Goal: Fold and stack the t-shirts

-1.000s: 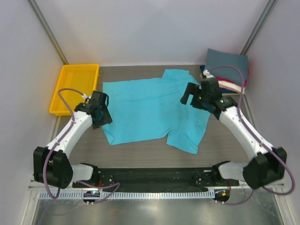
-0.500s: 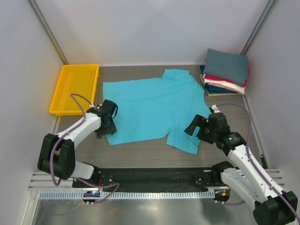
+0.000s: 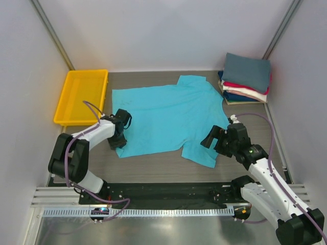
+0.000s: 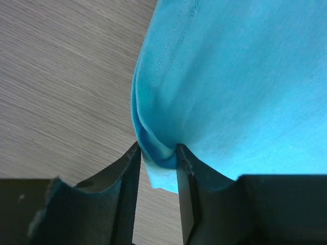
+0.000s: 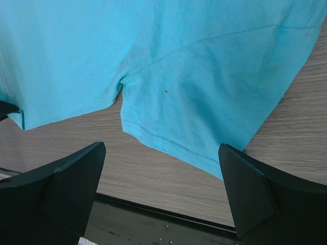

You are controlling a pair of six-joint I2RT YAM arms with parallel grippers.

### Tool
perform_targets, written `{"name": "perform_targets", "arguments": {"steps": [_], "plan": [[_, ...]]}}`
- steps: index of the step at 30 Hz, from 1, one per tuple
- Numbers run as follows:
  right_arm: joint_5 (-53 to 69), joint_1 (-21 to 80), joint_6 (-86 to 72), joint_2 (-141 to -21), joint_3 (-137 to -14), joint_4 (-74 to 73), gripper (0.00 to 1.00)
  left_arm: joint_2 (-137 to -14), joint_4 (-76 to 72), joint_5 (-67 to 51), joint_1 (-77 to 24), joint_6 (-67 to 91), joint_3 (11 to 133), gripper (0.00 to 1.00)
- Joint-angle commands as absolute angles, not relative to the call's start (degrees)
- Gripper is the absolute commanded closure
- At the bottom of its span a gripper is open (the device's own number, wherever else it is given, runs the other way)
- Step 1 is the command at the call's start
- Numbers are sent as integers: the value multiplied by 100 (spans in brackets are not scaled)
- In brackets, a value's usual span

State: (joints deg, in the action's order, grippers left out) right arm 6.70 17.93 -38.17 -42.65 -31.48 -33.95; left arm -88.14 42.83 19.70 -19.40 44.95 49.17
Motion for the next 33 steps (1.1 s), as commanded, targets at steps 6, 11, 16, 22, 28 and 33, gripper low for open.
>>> {"name": "perform_targets", "arguments": {"steps": [6, 11, 16, 22, 28, 33], "plan": [[142, 2258, -4454, -4482, -3024, -3497, 5, -8517, 4201, 2285, -1951, 4640, 4843, 100], [-894, 3127, -5105, -4798, -2752, -3630, 6, -7832, 4306, 2267, -1951, 4816, 4641, 100], [-1554, 3550, -5615, -4887, -2654, -3866, 13, -7278, 4377, 2355, -1934, 4939, 4456, 100], [-1934, 3682, -5792, -5071, -2426, -3921, 19, -6759, 4360, 2373, -1907, 4992, 4184, 100], [-1995, 3902, -5889, -5352, -2435, -3779, 40, -6522, 4307, 2364, -1863, 5001, 4096, 100], [-1942, 3964, -5845, -5248, -2391, -3744, 85, -6355, 4254, 2338, -1854, 5054, 3991, 100]]}}
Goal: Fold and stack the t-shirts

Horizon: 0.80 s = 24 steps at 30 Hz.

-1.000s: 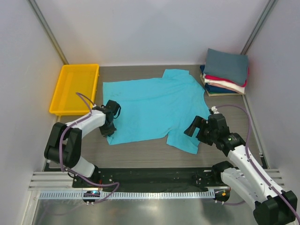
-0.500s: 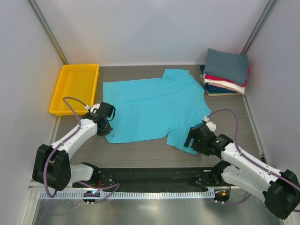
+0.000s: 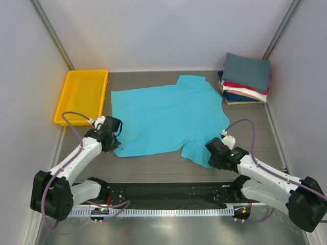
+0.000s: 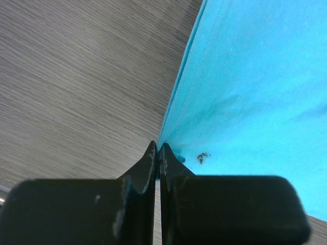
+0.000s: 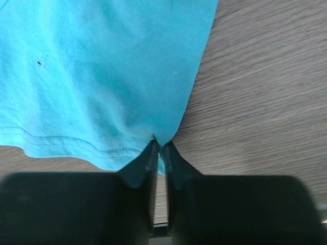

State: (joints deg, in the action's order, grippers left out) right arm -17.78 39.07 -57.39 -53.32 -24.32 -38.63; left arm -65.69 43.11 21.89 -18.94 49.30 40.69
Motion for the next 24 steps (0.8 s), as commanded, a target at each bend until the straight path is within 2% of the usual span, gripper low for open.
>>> {"name": "perform_targets", "arguments": {"steps": [1, 3, 7, 11, 24], "plan": [[-1925, 3973, -5853, -5186, -2373, -3770, 91, -6267, 4254, 2320, -1846, 5062, 3990, 100], [-1934, 3973, -5897, -4940, -2355, -3876, 99, -6170, 4306, 2294, -1837, 5097, 3964, 100], [-1977, 3973, -6020, -4404, -2557, -4244, 99, -5854, 4447, 2268, -1837, 5159, 4025, 100], [-2232, 3981, -5959, -4122, -3302, -4666, 99, -5617, 4570, 2171, -1784, 5150, 4227, 100], [-3050, 3806, -4993, -5659, -5395, -4562, 99, -6090, 4483, 2031, -1415, 5028, 5027, 100]]}}
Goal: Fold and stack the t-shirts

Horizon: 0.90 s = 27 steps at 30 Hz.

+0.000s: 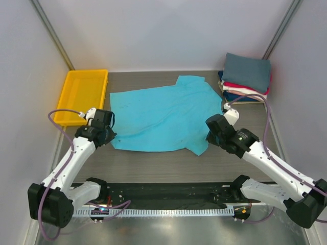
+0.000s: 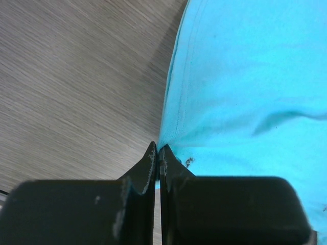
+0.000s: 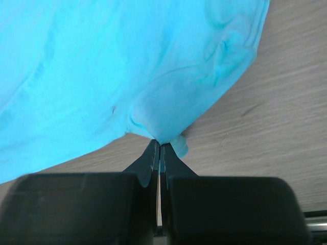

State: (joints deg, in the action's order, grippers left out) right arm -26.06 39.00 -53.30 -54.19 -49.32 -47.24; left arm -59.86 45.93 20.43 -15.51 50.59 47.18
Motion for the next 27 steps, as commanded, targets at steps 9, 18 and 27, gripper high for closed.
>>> {"name": "perform_targets", "arguments": {"steps": [9, 18, 27], "plan": [[-2286, 2664, -3886, -7302, -6722, -3797, 99, -7162, 4017, 1451, -748, 4913, 5501, 100], [-1916, 1996, -3209, -9306, -8621, -3683, 99, -8629, 3753, 1073, -317, 4834, 6046, 100], [-1547, 1539, -2892, -11652, -10711, -3753, 99, -9913, 4008, 493, 193, 4843, 7048, 99]]}}
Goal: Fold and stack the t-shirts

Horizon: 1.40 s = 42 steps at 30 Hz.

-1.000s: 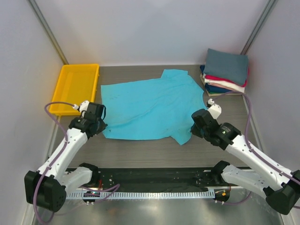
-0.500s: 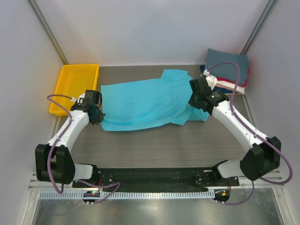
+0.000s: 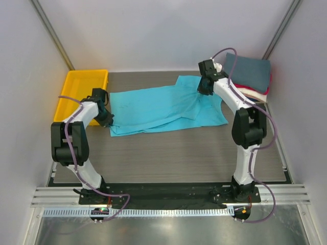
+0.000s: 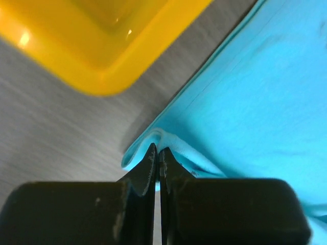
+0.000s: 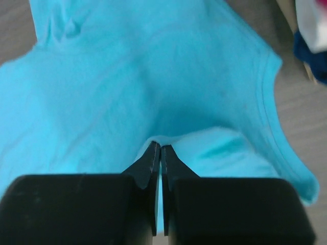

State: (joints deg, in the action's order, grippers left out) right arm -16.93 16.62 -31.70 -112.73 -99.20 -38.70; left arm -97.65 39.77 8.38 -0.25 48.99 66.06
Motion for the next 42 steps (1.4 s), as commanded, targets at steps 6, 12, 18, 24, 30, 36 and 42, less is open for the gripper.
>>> {"name": "perform_targets", "arguments": {"steps": [6, 12, 18, 24, 30, 36, 42], "plan": [[-1608, 1415, -2260, -12367, -12515, -4491, 14, -9485, 4087, 36, 290, 4887, 7137, 37], [-1504, 1380, -2460, -10351, -9857, -3676, 10, -8528, 4096, 254, 237, 4711, 6549, 34], [-695, 844, -2987, -8913, -6946, -2620, 16, -7718, 3789, 545, 167, 4685, 5424, 45], [-79, 554, -2971, -8640, -5863, -2110, 20, -7831, 3463, 527, 167, 4676, 4975, 50], [184, 369, -2936, -8798, -5643, -1750, 20, -8349, 3094, 510, 167, 4737, 4931, 51], [237, 273, -2909, -9140, -5669, -1591, 20, -8911, 2743, 528, 167, 4808, 4974, 54], [325, 71, -2874, -9395, -5581, -1371, 21, -9193, 2426, 501, 167, 4904, 4896, 57]]}}
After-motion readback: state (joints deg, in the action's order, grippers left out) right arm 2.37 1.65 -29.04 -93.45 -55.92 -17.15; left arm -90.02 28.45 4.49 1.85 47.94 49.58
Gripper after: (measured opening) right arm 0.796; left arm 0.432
